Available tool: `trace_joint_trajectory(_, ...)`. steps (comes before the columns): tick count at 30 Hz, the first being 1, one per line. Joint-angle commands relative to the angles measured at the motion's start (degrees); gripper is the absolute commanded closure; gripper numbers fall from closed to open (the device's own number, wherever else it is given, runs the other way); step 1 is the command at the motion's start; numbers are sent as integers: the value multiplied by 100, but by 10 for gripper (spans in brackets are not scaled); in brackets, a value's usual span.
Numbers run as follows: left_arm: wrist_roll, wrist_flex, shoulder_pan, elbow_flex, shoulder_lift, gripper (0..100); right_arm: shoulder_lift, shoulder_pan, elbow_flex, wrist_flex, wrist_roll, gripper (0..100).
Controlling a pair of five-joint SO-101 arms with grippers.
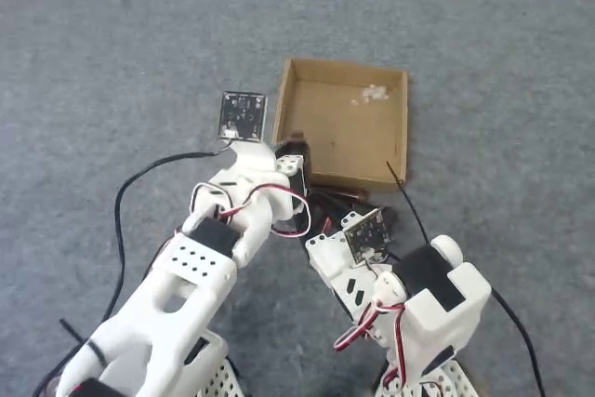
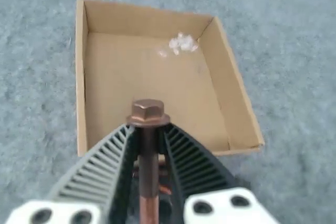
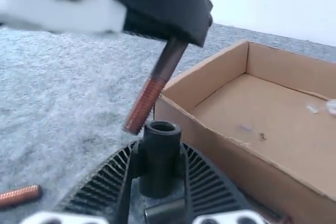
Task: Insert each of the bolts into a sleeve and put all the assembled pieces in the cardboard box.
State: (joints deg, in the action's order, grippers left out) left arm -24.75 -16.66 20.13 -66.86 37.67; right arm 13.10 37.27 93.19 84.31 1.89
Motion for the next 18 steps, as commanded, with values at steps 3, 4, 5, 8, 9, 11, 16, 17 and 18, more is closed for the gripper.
trace_joint_trajectory(3, -44, 519, 62, 57, 246, 987, -84, 84, -26, 22, -79, 992)
trace_joint_trajectory(4, -44, 501, 62, 40, 396, 987, -84, 75, -26, 22, -79, 992)
trace_joint_trajectory(5, -44, 492, 62, -31, 589, 987, -84, 75, -35, 22, -79, 992)
trace_joint_trajectory(8, -53, 501, 79, -409, 1292, 987, -84, 66, -44, 22, -79, 992)
trace_joint_trajectory(9, -53, 510, 88, -549, 1512, 987, -84, 66, -44, 22, -79, 992)
trace_joint_trajectory(11, -53, 527, 88, -804, 1855, 987, -84, 66, -44, 22, -88, 992)
trace_joint_trajectory(16, -44, 527, 88, -1182, 2145, 987, -84, 66, -44, 22, -79, 992)
trace_joint_trajectory(17, -44, 527, 79, -1191, 2145, 987, -84, 66, -44, 22, -79, 992)
trace_joint_trajectory(18, -44, 536, 79, -1191, 2145, 987, -84, 66, -44, 22, -79, 992)
